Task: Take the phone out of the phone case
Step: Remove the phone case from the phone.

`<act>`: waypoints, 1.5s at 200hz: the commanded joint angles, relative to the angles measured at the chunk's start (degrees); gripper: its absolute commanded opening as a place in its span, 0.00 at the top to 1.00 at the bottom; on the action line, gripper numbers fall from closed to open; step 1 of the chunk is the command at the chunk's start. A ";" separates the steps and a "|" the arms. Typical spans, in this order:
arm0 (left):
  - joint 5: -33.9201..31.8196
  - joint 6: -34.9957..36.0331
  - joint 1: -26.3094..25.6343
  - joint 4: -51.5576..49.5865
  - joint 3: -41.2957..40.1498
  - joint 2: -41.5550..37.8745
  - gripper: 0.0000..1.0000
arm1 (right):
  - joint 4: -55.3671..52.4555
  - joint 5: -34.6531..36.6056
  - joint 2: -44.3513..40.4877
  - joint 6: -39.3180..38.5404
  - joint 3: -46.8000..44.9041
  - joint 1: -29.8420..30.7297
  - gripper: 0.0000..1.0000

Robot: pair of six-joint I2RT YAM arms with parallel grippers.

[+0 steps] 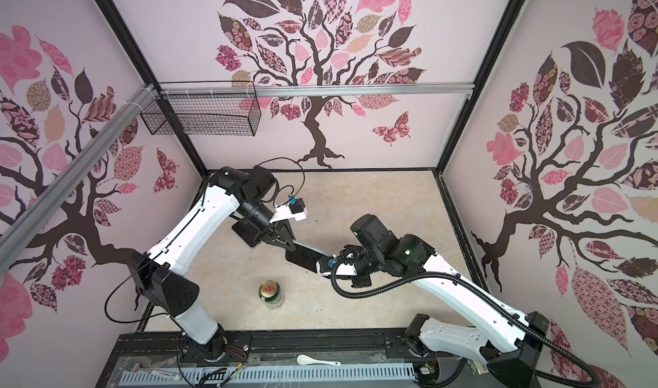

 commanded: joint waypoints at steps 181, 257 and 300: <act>6.98 -0.96 -2.21 7.46 -0.61 2.09 1.00 | 37.57 11.99 -7.22 8.12 -1.83 2.75 1.00; 11.21 -7.97 3.04 18.28 -4.68 -5.40 1.00 | 27.69 7.43 -11.56 5.52 -5.65 2.40 0.73; 16.25 -14.23 9.23 28.33 -10.11 -13.51 1.00 | 28.13 19.27 -15.72 12.39 -9.57 1.10 0.56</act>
